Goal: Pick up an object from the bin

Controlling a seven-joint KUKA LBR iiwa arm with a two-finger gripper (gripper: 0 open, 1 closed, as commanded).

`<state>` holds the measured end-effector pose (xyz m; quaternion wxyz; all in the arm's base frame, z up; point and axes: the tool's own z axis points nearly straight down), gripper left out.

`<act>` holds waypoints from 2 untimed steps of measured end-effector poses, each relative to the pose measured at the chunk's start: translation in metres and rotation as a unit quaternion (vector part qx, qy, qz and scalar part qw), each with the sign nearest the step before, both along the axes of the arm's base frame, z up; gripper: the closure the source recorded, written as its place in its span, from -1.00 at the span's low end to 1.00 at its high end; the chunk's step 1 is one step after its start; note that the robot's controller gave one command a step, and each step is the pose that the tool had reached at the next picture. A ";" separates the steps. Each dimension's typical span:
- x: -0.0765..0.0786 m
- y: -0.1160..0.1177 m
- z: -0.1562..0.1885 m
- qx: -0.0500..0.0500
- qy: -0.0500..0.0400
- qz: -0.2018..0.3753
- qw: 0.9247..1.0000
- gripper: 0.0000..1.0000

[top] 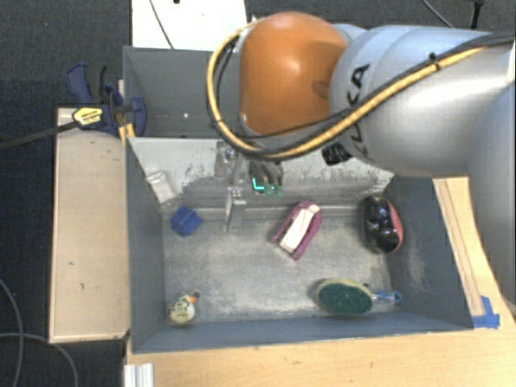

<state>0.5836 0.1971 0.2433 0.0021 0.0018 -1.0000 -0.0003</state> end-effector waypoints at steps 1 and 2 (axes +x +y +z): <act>0.001 0.039 -0.108 0.000 0.001 -0.042 0.999 -1.00; -0.016 0.008 -0.027 0.001 -0.007 -0.014 1.000 -1.00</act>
Offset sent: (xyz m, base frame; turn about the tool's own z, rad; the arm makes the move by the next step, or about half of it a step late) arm 0.0025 0.0376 -0.1032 0.0873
